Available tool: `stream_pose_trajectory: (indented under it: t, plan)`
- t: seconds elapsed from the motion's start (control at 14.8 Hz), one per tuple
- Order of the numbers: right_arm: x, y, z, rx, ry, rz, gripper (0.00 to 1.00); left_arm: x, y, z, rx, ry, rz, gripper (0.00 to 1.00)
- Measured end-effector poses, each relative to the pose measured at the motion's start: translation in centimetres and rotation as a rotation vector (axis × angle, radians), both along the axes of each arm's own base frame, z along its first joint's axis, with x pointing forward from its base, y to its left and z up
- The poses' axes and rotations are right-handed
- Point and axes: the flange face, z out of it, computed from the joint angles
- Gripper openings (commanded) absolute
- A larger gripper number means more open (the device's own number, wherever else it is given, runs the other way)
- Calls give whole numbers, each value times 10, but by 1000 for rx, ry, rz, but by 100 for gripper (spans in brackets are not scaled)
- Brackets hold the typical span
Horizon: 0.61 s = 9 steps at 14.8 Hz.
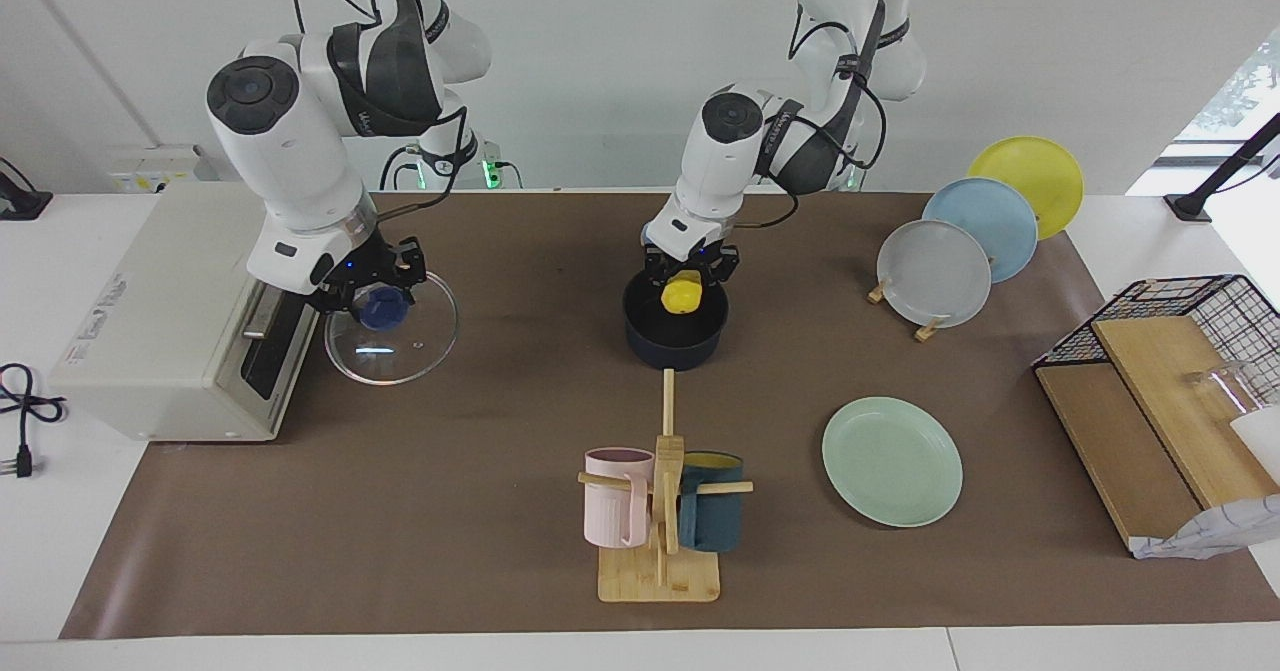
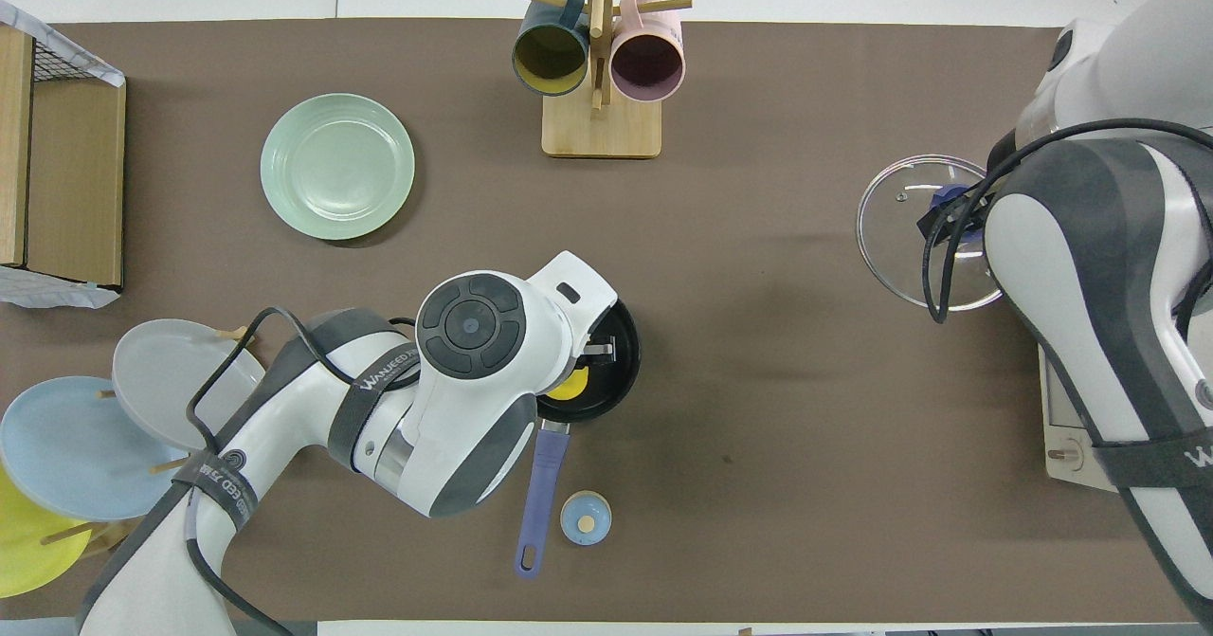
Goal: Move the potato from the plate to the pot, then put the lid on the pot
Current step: 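Carry the potato with the left gripper over the black pot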
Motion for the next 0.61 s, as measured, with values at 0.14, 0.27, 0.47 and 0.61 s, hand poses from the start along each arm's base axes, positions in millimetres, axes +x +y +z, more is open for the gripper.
stream_pose_trajectory:
  t: [0.14,0.27,0.47,0.61]
  plan:
    - [0,0,0,0,0,0,0,-1,-1,-5,8,5,-7,0]
    - [0,0,0,0,0,0,0,-2,-3,-12,21,9,-15,0]
    - [0,0,0,0,0,0,0,-1,-5,-26,31,19,-19,0]
    - [0,0,0,0,0,0,0,0,-8,-36,33,19,-22,0]
